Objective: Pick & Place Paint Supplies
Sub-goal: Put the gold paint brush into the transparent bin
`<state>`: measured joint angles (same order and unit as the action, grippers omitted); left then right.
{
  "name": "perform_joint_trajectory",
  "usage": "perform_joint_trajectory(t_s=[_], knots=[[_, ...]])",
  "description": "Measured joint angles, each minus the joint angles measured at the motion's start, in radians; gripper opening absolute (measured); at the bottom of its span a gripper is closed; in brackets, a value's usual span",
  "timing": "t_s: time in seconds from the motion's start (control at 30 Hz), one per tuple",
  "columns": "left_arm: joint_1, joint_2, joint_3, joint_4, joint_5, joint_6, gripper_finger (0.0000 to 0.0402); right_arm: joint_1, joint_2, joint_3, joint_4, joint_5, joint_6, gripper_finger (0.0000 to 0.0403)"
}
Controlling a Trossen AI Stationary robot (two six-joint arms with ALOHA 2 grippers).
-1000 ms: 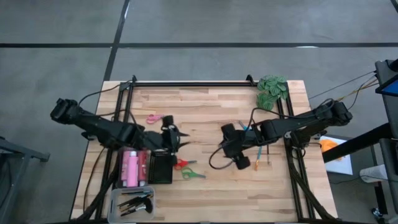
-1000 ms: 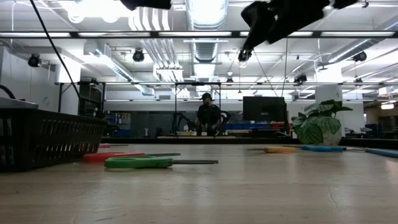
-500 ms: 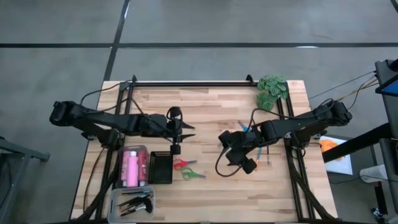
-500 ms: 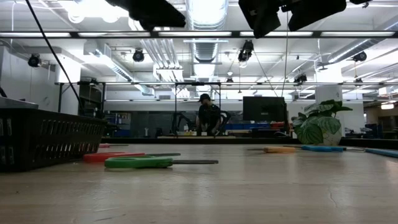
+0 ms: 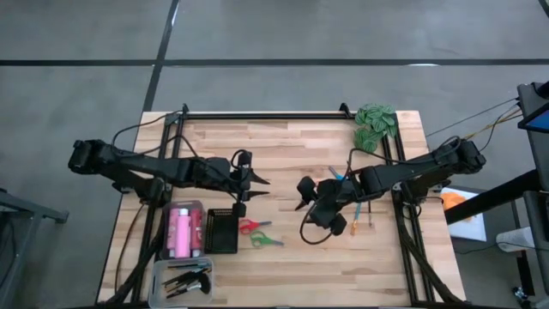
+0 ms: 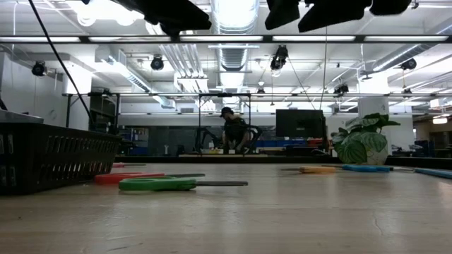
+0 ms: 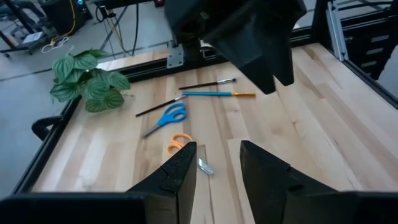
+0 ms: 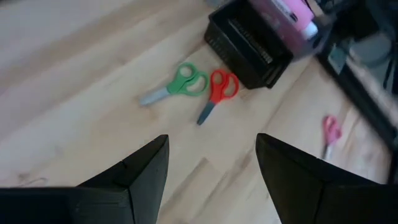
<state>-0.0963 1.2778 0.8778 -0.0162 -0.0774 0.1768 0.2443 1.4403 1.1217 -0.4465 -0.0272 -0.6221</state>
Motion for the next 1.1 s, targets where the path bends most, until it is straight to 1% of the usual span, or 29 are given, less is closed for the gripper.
perform_joint_trajectory(t_s=[0.07, 0.17, 0.2, 0.33, 0.47, 0.53, 0.67, 0.87, 1.03, 1.1], knots=[[0.0, 0.0, 0.0, 0.0, 0.0, 0.0, 0.0124, 0.001, 0.0, 0.0, 0.007, 0.0, 0.101, 0.0239], [0.001, 0.0, 0.0, -0.003, 0.0, 0.0, 0.0124, 0.0, 0.0, 0.0, 0.051, 0.0, 0.133, 0.0239], [0.001, 0.0, 0.0, -0.005, 0.0, 0.0, 0.0124, 0.0, 0.0, 0.0, 0.068, 0.0, 0.171, 0.0239], [0.001, 0.0, 0.0, -0.024, 0.0, -0.001, 0.0124, 0.0, 0.0, 0.0, 0.093, 0.0, 0.377, 0.0239], [0.001, 0.0, 0.0, -0.044, 0.0, -0.001, 0.0124, 0.0, 0.0, 0.002, 0.095, 0.0, 0.528, 0.0239], [0.001, 0.0, 0.0, -0.044, 0.0, -0.001, 0.0124, 0.0, 0.0, 0.002, 0.094, 0.0, 0.559, 0.0239], [0.001, 0.0, 0.0, -0.049, -0.001, -0.001, 0.0124, 0.0, 0.0, 0.002, 0.097, 0.001, 0.54, 0.0239], [0.001, 0.0, 0.0, -0.048, -0.001, -0.001, 0.0124, 0.0, 0.0, 0.002, 0.087, 0.001, 0.597, 0.0239], [0.001, 0.0, 0.0, -0.048, -0.001, -0.001, 0.0124, 0.0, 0.0, 0.002, 0.088, 0.001, 0.771, 0.0239], [0.001, 0.0, 0.0, -0.04, -0.013, -0.002, 0.0124, 0.0, 0.001, 0.002, 0.087, 0.001, 0.813, 0.0239]])
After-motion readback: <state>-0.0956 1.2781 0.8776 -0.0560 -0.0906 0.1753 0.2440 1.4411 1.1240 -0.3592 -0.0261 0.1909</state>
